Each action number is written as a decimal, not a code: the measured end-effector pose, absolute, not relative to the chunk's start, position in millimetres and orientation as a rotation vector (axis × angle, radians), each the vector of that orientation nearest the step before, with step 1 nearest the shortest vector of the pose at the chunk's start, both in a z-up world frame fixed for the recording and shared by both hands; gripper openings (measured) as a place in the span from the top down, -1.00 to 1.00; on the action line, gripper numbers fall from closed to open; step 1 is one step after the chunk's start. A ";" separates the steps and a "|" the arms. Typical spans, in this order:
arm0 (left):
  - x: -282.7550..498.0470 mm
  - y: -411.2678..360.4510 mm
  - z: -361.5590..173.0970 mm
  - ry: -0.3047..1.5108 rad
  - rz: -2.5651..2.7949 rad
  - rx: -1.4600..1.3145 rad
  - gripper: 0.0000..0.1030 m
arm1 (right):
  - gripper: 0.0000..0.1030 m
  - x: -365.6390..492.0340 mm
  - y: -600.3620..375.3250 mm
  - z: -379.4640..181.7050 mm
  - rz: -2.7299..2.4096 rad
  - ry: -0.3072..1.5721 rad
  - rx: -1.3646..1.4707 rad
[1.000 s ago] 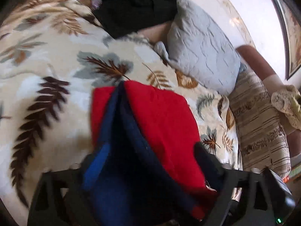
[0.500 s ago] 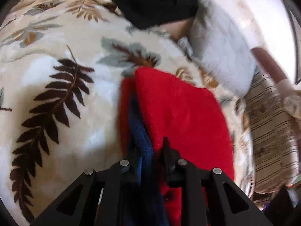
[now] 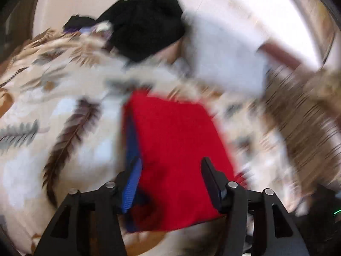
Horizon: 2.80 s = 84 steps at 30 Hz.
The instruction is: Fold small clothes
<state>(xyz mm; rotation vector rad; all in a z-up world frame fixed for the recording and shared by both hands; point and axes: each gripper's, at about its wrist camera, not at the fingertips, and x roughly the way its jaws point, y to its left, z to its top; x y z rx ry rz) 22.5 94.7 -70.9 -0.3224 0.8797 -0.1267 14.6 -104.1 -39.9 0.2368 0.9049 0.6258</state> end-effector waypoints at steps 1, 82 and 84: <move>25.8 99.1 -91.0 0.955 -0.073 -0.318 0.34 | -0.26 12.7 -108.3 -40.4 0.626 0.907 0.252; 61.4 98.3 -104.9 0.928 0.039 -0.202 -0.38 | -0.37 141.7 -145.5 -81.3 0.562 1.135 0.530; 61.6 97.9 -105.5 0.929 0.046 -0.208 -0.38 | -0.38 130.1 -144.5 -85.0 0.594 1.154 0.550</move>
